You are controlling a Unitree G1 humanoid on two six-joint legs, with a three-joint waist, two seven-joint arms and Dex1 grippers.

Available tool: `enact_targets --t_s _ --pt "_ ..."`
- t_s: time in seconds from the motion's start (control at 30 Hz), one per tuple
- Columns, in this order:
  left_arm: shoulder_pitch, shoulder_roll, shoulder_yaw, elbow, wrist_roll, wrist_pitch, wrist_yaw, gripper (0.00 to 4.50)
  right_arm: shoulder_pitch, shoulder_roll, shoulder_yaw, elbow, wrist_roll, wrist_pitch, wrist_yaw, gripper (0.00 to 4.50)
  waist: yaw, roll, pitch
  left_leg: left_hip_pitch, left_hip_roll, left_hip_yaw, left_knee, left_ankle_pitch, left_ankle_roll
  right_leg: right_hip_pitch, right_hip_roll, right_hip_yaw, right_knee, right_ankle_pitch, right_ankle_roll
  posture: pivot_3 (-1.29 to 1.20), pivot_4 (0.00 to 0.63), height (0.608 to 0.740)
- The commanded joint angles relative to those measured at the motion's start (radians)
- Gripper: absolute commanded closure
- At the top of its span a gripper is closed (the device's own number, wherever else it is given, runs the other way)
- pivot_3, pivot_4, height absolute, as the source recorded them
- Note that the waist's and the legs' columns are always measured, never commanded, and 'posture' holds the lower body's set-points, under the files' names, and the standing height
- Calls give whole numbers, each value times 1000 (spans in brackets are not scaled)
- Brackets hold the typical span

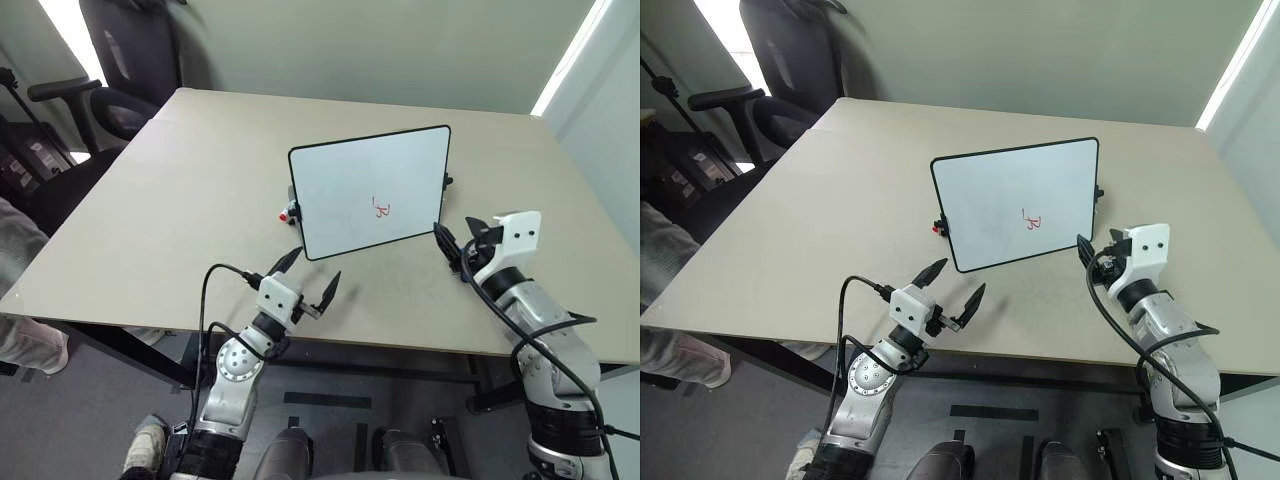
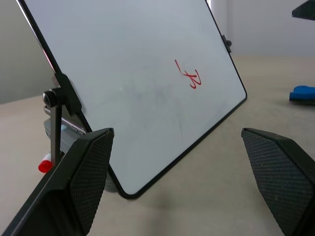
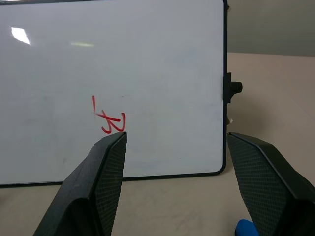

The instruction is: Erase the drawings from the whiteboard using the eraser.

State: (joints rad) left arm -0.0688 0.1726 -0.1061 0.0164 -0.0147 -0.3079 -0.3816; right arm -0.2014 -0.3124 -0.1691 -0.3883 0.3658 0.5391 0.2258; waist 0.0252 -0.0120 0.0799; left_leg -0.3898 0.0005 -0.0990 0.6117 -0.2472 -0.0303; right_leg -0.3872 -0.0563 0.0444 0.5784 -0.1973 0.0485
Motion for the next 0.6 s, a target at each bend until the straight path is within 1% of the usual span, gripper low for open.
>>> enact_targets --t_s 0.03,0.17,0.37,0.47,0.6 --pt "-21 -24 -22 -20 -6 -16 9 0 -14 -6 -25 -16 -6 2 -19 1094 0 0 0 0 0 0 0 0 0 0 0 0 0 0 0 0 150 740" --pt "-44 -50 -19 18 -22 -22 9 0 -18 -16 -38 -9 -7 25 -31 1094 2 0 0 0 -1 1 0 -1 0 0 0 3 0 0 0 0 150 740" --pt "-23 -67 -18 -9 -22 -19 22 0 -57 -64 -31 15 -22 141 -46 1094 0 0 0 1 -2 5 0 -2 1 -1 0 8 0 0 0 0 150 740" --pt "-22 -65 -9 -13 -38 -14 20 0 -112 -92 -32 64 -2 249 -35 1094 0 0 0 2 -1 6 0 -2 1 -1 0 9 0 0 0 0 150 740" --pt "-25 -68 -27 11 -30 -17 17 0 -167 -150 8 127 -34 319 -7 1094 1 0 0 2 -1 7 0 -2 2 -2 0 10 1 0 0 0 150 740"
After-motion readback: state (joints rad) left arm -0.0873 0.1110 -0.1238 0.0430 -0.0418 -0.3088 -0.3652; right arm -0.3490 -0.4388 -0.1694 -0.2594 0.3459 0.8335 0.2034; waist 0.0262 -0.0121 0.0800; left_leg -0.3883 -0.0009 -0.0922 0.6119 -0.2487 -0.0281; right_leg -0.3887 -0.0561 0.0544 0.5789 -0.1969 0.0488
